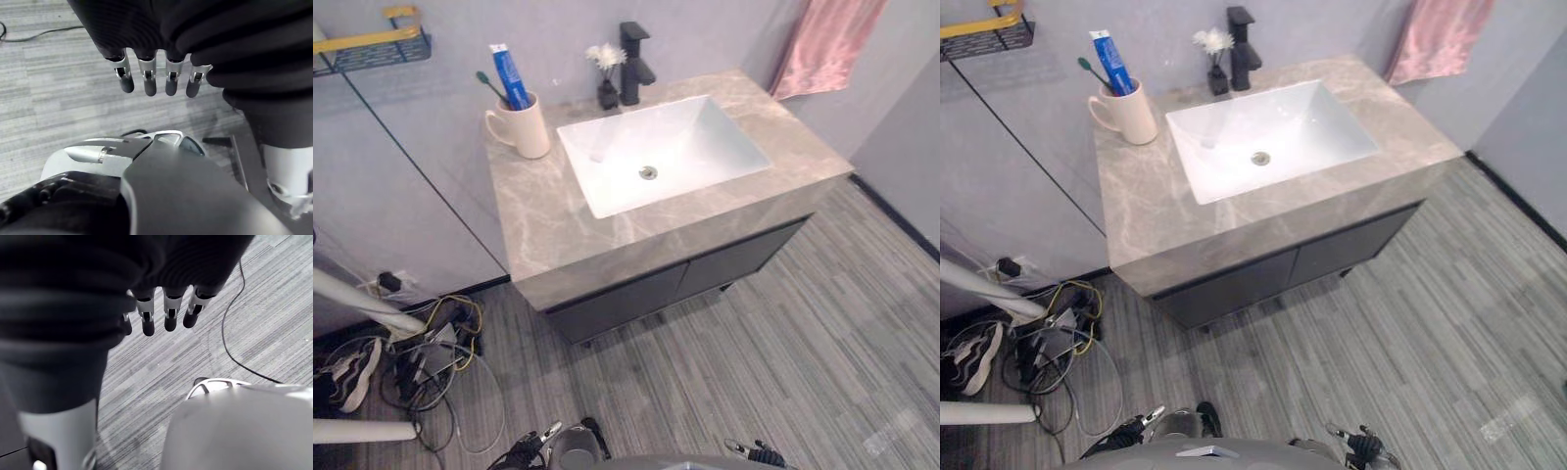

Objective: Organize washtable

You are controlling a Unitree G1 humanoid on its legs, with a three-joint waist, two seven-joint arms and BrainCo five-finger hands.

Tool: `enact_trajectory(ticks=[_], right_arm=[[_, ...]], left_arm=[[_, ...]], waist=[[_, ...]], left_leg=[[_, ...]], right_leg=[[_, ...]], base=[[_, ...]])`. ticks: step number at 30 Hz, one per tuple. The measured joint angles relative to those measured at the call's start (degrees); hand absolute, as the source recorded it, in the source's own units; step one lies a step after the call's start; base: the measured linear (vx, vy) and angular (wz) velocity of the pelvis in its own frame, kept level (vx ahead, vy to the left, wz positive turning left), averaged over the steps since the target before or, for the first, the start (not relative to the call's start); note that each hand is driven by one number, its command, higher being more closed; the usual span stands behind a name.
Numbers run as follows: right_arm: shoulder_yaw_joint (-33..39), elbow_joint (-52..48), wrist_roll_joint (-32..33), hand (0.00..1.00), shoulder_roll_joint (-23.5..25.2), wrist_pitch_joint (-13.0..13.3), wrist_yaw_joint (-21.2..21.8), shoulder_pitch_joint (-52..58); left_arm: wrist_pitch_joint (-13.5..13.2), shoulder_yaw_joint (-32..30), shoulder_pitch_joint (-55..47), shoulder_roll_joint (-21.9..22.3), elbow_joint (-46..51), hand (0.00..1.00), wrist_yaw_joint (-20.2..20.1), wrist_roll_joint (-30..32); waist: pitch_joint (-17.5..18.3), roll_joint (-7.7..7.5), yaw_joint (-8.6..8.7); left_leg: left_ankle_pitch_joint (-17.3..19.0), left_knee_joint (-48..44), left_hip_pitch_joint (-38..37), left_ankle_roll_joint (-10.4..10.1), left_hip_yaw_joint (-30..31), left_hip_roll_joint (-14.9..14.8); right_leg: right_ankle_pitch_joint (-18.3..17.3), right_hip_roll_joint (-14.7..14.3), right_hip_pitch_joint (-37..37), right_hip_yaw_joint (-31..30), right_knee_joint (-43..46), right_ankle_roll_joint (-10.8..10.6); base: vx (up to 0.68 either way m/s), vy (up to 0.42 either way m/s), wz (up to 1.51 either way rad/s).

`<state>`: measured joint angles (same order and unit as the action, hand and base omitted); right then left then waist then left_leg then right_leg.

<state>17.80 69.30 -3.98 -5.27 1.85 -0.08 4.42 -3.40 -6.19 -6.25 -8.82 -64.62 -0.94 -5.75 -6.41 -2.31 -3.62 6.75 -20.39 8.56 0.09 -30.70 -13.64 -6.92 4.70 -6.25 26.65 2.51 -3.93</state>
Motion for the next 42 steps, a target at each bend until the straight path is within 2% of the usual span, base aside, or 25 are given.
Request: enact_trajectory(ticks=[3,5,6,7,9,10,12,14,16,18,20,24,26,29,30,31,32,33,34,36,37,39,40,41,42], right_arm=[[0.1,-0.03,0.1,0.0,-0.23,0.05,0.11,0.84],[0.12,-0.05,0.63,0.0,-0.79,0.08,0.15,1.83],[-0.1,-0.05,0.61,0.0,-1.51,0.13,0.15,1.87],[-0.11,0.0,0.6,0.0,-1.8,0.13,0.16,1.88],[-0.2,0.04,0.6,0.0,-2.44,0.11,0.27,2.06],[-0.16,-0.03,0.62,0.0,-2.67,0.12,0.51,2.43],[-0.18,-0.27,0.64,0.0,-2.46,0.25,0.69,2.5],[-0.28,-0.15,0.63,0.0,-2.7,0.13,0.8,2.62],[-0.72,-0.05,0.57,0.0,-3.15,0.1,1.51,2.49],[-2.27,-0.16,0.43,0.0,-3.08,0.05,1.56,2.84],[-3.08,-0.8,-0.03,0.0,-2.84,0.04,1.96,3.65],[-3.55,-1.81,0.12,0.0,-2.81,0.05,2.0,3.71],[-3.63,-2.0,0.17,0.0,-2.83,0.23,2.1,3.38],[-4.23,-2.96,0.14,0.0,-2.87,0.39,2.35,3.33],[-4.61,-3.72,0.2,0.0,-2.52,0.43,2.32,3.51],[-4.69,-4.0,0.58,0.0,-2.15,0.43,2.32,2.9],[-3.73,-3.76,0.6,0.0,-1.92,0.03,2.31,2.49],[-3.08,-3.51,0.6,0.0,-1.81,0.0,2.09,2.24],[-2.04,-3.87,0.59,0.0,-1.48,0.08,2.02,1.85],[0.31,-3.49,0.59,0.0,-0.92,0.07,1.85,1.88],[1.19,-3.41,0.64,0.0,-0.71,0.06,1.84,2.0],[3.68,-3.4,0.7,0.0,0.68,0.13,1.86,2.49],[5.08,-3.34,0.94,0.0,1.86,0.05,1.84,2.77],[5.08,-3.34,1.54,0.0,2.15,0.04,1.85,2.93],[5.06,-3.32,2.87,0.0,2.19,-0.02,1.92,3.11]], left_arm=[[0.45,-0.73,-0.45,0.55,-0.06,0.0,0.11,0.03],[0.4,-0.79,-0.62,1.39,0.0,0.0,0.42,0.04],[0.39,-0.75,-0.51,1.72,0.04,0.0,0.5,0.05],[0.38,-0.71,-0.55,1.94,0.05,0.0,0.53,0.03],[0.36,-0.66,-0.92,2.52,0.04,0.0,0.53,-0.09],[0.36,-0.66,-0.98,2.97,0.03,0.0,0.49,-0.15],[0.38,-0.74,-1.03,3.05,-0.21,0.0,0.2,-0.16],[0.29,-1.9,-0.53,3.49,-0.43,0.0,-0.05,-0.12],[0.39,-5.22,-1.03,4.45,-0.57,0.0,-0.25,-0.26],[0.47,-7.73,-2.42,5.13,-0.41,0.0,-0.4,-0.52],[0.59,-8.61,-2.43,5.01,-0.39,0.0,-0.75,-0.5],[0.37,-6.17,0.0,4.42,-0.43,0.0,-0.74,-0.55],[0.4,-4.42,0.68,3.9,-0.55,0.0,-0.77,-0.56],[0.36,-3.55,1.37,3.58,-1.68,0.0,-0.8,0.0],[0.33,-3.08,1.38,2.82,-2.83,0.0,-0.86,0.04],[0.14,-2.58,1.56,1.96,-3.09,0.0,-0.88,0.06],[-0.74,-2.38,1.61,2.03,-2.95,0.0,-0.92,0.04],[-0.83,-2.42,1.78,2.04,-2.9,0.0,-0.94,0.03],[-0.76,-2.39,1.83,1.72,-2.52,0.0,-0.88,0.01],[-0.67,-2.36,1.85,1.57,-2.63,0.0,-0.85,-0.01],[-0.63,-2.37,1.83,1.48,-2.67,0.0,-0.84,-0.05],[-0.52,-3.0,1.57,0.91,-2.73,0.0,-0.91,-0.24],[-0.58,-4.18,1.48,0.41,-2.71,0.0,-0.86,-0.96],[-0.59,-5.02,1.3,0.36,-2.67,0.0,-0.83,-2.18],[-0.55,-6.27,0.97,0.62,-2.78,0.0,-0.81,-4.28]], waist=[[-0.91,0.87,0.0],[-1.09,1.71,-0.1],[-1.61,2.85,-0.17],[-1.63,3.21,-0.19],[-1.68,4.25,-0.26],[-1.74,4.76,-0.34],[-1.66,4.74,-0.89],[-1.51,5.24,-2.14],[-1.32,5.69,-2.97],[-0.23,5.24,-2.96],[1.76,4.43,-2.89],[3.8,4.03,-1.87],[3.79,4.04,-1.19],[3.8,4.17,0.39],[3.69,3.7,1.08],[3.03,1.75,1.61],[3.67,2.77,2.07],[3.24,2.66,2.75],[2.87,1.78,3.38],[2.36,2.1,3.22],[2.06,2.42,3.29],[1.18,1.16,3.34],[0.52,-0.46,3.3],[0.52,-1.05,3.29],[0.54,-1.2,3.39]], left_leg=[[-0.54,-1.24,-1.28,-1.5,-0.82,-3.96],[-0.74,-2.01,-2.11,-1.76,0.85,-5.14],[-0.07,-2.36,-1.17,-2.52,8.52,-4.21],[0.52,-2.14,-1.13,-3.16,12.41,-3.06],[1.57,-0.33,-1.57,-4.79,20.63,2.03],[1.93,2.11,-2.02,-4.61,23.26,4.89],[2.25,4.64,-2.98,-4.26,26.37,7.56],[4.4,4.59,-3.37,-4.47,33.69,11.82],[6.63,1.89,-3.27,-2.21,38.65,14.59],[7.19,1.66,-4.37,-0.93,35.45,13.77],[7.31,3.27,-5.21,-0.66,33.75,14.04],[6.9,6.94,-5.96,-0.06,29.98,14.27],[6.87,7.83,-6.68,-0.09,27.47,13.97],[6.49,7.55,-9.94,-0.66,19.23,12.7],[6.22,2.54,-8.94,-0.31,16.25,12.58],[8.81,1.84,-7.1,1.54,16.13,13.23],[4.26,16.76,-9.27,2.61,16.5,12.98],[-0.95,19.63,-10.41,1.87,13.37,12.83],[-2.02,20.98,-10.92,1.6,8.15,13.63],[-1.91,20.1,-11.01,1.45,3.2,12.18],[-1.73,19.72,-11.1,1.17,2.35,11.43],[-0.76,19.28,-12.96,-0.27,-1.16,9.69],[0.19,19.27,-15.11,-1.69,-4.07,9.28],[0.46,19.19,-15.8,-2.2,-5.3,9.19],[0.97,18.56,-16.97,-3.87,-7.12,8.17]], right_leg=[[2.67,-4.14,-2.17,-2.41,-4.32,2.13],[2.73,-5.56,-2.61,-5.06,-4.83,2.43],[3.02,-6.28,-2.52,-7.49,-4.82,2.81],[3.14,-6.36,-2.38,-8.6,-4.72,2.97],[3.09,-6.13,-1.46,-11.89,-4.14,3.65],[3.19,-5.98,-0.73,-13.62,-3.84,3.79],[3.67,-5.37,0.39,-16.64,-4.14,3.68],[4.92,-5.2,2.11,-20.84,-3.96,3.59],[5.2,-5.77,2.49,-24.21,-3.37,3.21],[5.35,-5.84,2.28,-26.37,-3.14,3.33],[5.04,-5.28,2.92,-27.79,-3.68,3.02],[4.23,-4.76,6.24,-31.39,-2.54,2.32],[3.51,-5.48,8.15,-33.44,-0.29,2.21],[3.86,-7.85,11.97,-33.16,6.94,2.23],[4.52,-7.14,12.31,-32.44,8.63,2.71],[4.75,-5.89,12.83,-33.16,8.88,3.05],[4.88,-6.31,14.2,-31.94,7.78,3.18],[4.32,-5.69,14.47,-29.91,7.43,3.3],[1.89,-2.18,16.47,-18.18,9.69,4.07],[1.97,1.27,17.07,-8.0,9.88,3.94],[2.33,2.04,17.15,-5.95,9.7,3.38],[3.14,4.5,16.56,-1.07,8.27,2.2],[3.13,6.62,15.71,1.87,7.87,2.22],[3.75,7.53,15.63,3.12,8.15,2.02],[6.42,7.53,15.09,5.18,8.33,2.23]], base=[[-0.2,-0.141,-0.4],[-0.2,-0.114,-0.66],[-0.15,-0.079,-0.68],[-0.12,-0.034,-0.78],[-0.06,0.115,-0.78],[-0.04,0.17,-0.77],[0.05,0.135,-0.68],[0.12,0.117,-0.66],[0.2,0.122,-0.8],[0.22,0.058,-0.69],[0.19,0.025,-0.43],[0.19,0.021,-0.52],[0.14,0.019,-0.9],[0.12,0.033,-1.72],[-0.04,-0.012,-1.79],[-0.22,-0.109,-2.14],[-0.26,-0.114,-1.7],[-0.19,-0.102,-1.96],[-0.05,-0.004,-1.53],[-0.02,0.01,-1.63],[-0.03,-0.06,-1.62],[-0.05,-0.193,-1.42],[-0.06,-0.233,-1.18],[-0.06,-0.301,-1.21],[-0.04,-0.317,-0.88]])
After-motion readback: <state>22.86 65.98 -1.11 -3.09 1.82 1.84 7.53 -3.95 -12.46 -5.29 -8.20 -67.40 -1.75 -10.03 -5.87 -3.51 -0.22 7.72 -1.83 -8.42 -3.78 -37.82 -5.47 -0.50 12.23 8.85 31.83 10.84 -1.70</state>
